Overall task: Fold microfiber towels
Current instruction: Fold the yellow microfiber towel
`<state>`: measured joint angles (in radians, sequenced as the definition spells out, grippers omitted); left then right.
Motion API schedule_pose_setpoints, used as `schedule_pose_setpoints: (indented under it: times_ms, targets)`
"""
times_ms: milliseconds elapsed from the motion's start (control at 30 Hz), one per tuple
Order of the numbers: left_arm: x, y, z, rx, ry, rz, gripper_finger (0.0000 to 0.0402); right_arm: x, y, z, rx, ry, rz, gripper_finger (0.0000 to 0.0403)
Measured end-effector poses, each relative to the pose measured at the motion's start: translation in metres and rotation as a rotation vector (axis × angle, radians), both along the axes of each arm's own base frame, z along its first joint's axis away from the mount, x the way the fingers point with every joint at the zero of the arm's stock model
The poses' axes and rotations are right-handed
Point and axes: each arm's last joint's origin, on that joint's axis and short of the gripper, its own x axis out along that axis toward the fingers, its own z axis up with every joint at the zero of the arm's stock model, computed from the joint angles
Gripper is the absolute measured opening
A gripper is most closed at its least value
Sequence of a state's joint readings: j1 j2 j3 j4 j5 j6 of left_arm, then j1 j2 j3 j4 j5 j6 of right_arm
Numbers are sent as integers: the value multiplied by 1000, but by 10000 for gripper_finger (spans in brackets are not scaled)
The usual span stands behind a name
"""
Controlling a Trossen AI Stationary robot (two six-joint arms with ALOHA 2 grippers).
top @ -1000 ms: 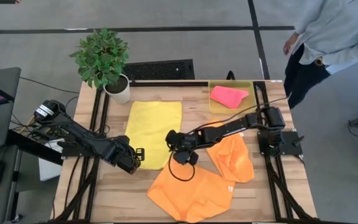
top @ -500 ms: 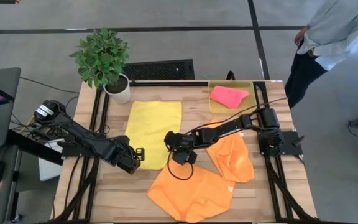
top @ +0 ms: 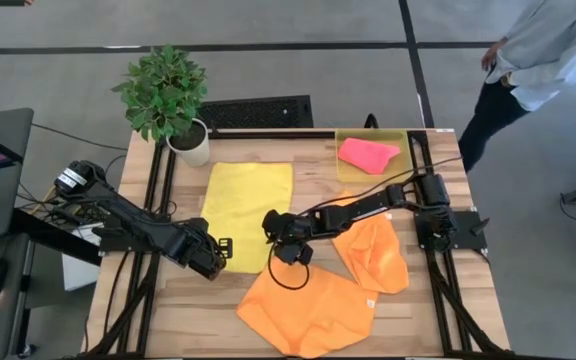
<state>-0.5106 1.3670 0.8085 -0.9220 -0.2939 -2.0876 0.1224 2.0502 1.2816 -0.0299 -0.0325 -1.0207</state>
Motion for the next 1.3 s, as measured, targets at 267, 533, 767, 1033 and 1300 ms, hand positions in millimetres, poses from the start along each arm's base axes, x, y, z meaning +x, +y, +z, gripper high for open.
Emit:
schedule_pose_setpoints:
  times_ms: [267, 533, 767, 1033, 1300]
  targets:
    - [0, 0, 0, 0, 0, 0, 0, -1, 9, 0, 58, 7, 61, 157]
    - [0, 0, 0, 1, 0, -1, 0, 0, 8, 1, 74, -1, 43, 149]
    - [0, 0, 0, 0, 0, -1, 0, 4, 4, 7, 200, 12, -94, 56]
    - [5, -1, 9, 36, -55, 20, 0, 5, -21, 22, 362, 140, -360, 12]
    - [4, 4, 15, 159, -82, 50, 0, -6, -52, 46, 461, 160, -545, 6]
